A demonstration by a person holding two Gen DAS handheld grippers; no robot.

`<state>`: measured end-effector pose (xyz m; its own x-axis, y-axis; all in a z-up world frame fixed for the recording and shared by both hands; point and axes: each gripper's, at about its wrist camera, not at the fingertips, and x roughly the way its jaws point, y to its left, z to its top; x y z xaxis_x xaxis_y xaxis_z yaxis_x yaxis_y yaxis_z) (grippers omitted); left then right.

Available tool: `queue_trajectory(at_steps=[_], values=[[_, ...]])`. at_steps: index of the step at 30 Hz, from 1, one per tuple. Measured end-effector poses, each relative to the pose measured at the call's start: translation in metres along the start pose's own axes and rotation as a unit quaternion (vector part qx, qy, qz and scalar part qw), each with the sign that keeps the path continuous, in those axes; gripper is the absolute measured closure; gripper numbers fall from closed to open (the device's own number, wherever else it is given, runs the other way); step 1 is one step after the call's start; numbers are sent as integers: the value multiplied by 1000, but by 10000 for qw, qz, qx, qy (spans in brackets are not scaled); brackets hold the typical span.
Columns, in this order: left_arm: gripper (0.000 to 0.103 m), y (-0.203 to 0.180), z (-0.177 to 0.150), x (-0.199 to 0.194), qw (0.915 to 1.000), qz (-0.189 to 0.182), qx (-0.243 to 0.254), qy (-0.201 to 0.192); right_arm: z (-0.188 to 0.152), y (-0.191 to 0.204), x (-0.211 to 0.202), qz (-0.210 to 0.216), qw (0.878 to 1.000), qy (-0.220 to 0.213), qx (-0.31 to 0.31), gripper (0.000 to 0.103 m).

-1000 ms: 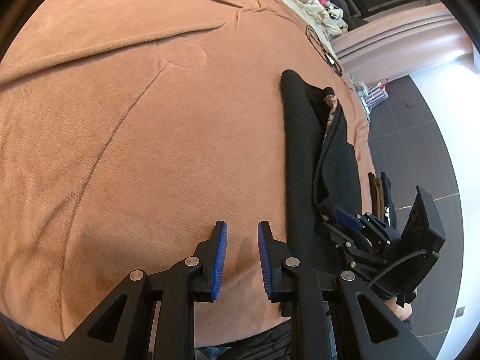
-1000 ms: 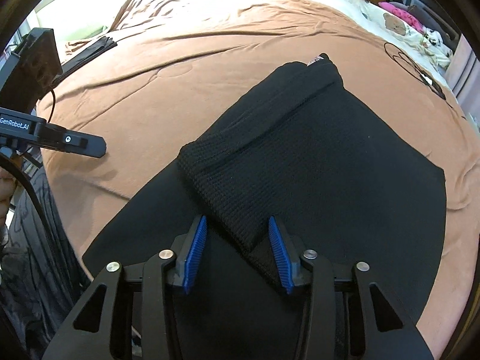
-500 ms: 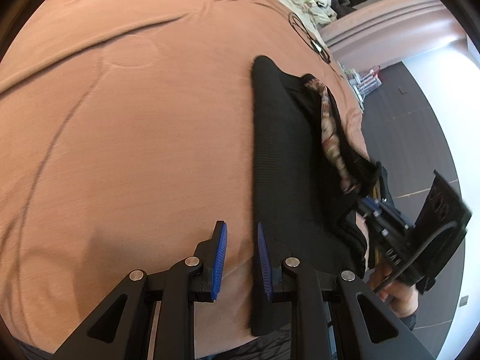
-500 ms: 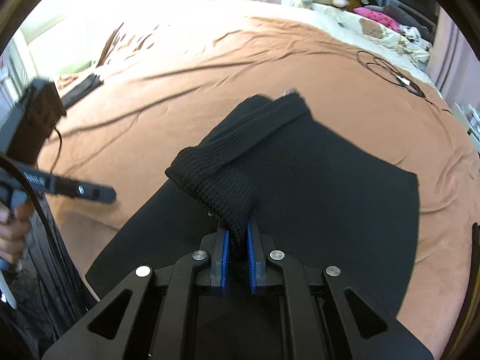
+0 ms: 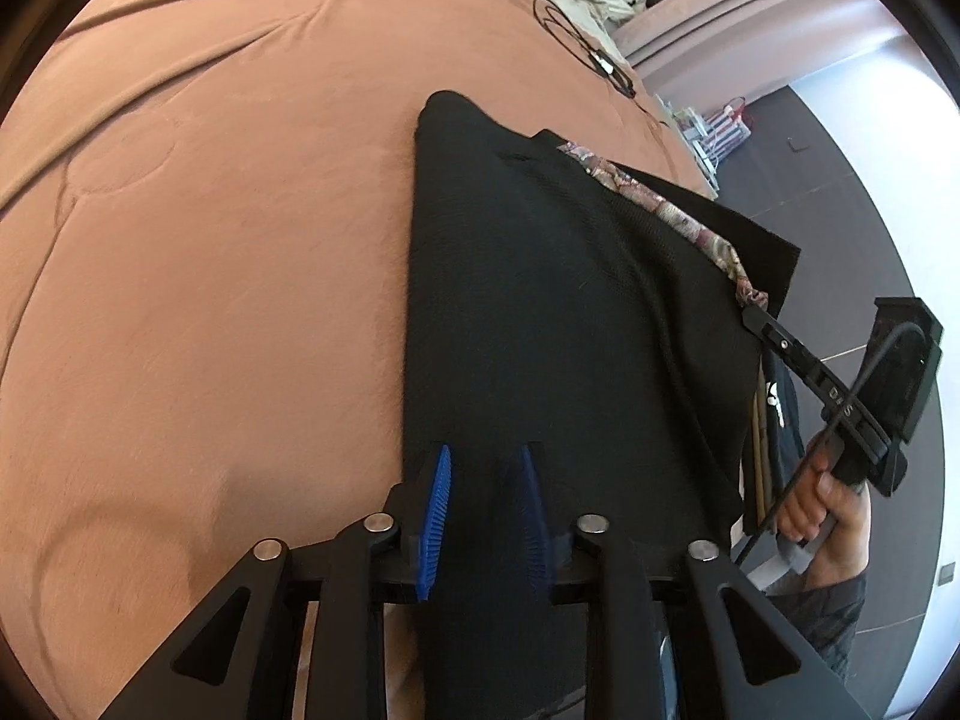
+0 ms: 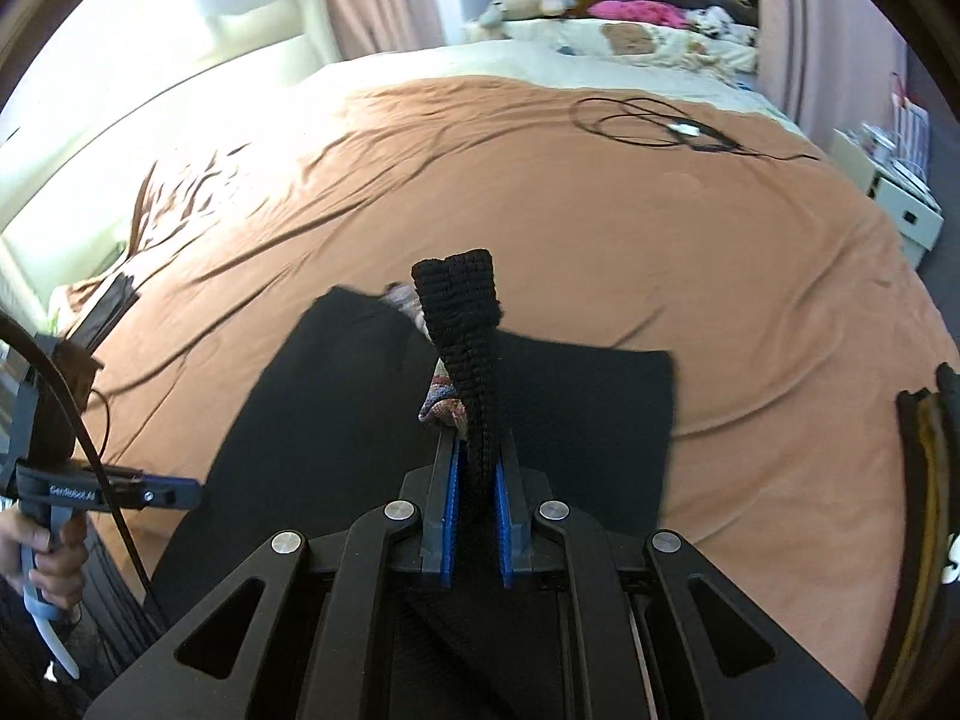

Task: Fold small clothes

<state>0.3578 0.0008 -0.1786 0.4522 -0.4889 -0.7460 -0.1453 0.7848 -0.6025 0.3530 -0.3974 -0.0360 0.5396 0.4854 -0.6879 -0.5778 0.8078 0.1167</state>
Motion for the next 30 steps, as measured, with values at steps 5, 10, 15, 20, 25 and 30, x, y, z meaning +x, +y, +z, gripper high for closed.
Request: queue_trajectory(at_steps=[5,10,15,20,25,30], values=[[72,-6,2,4,9999,113,67,-12,10,-11,8,-109,9998,43,156,96],[72,-8,4,7,9997,240,91,-1,25,-22,24,-447,9985,82,314,95],[72,-6,3,6,9996,286,89,9,26,-39,34,-507,9930,257,1036,74],[70,-8,8,5,9994,335,66,-39,11,-26,29,-294,9943,240,998,44],[65,-9,19,9,9989,425,138,-101,-2,-28,31,88,9935,450,1046,44],[64,-8,29,18,9988,457,151,-80,-4,-43,43,431,9903,587,1186,44]])
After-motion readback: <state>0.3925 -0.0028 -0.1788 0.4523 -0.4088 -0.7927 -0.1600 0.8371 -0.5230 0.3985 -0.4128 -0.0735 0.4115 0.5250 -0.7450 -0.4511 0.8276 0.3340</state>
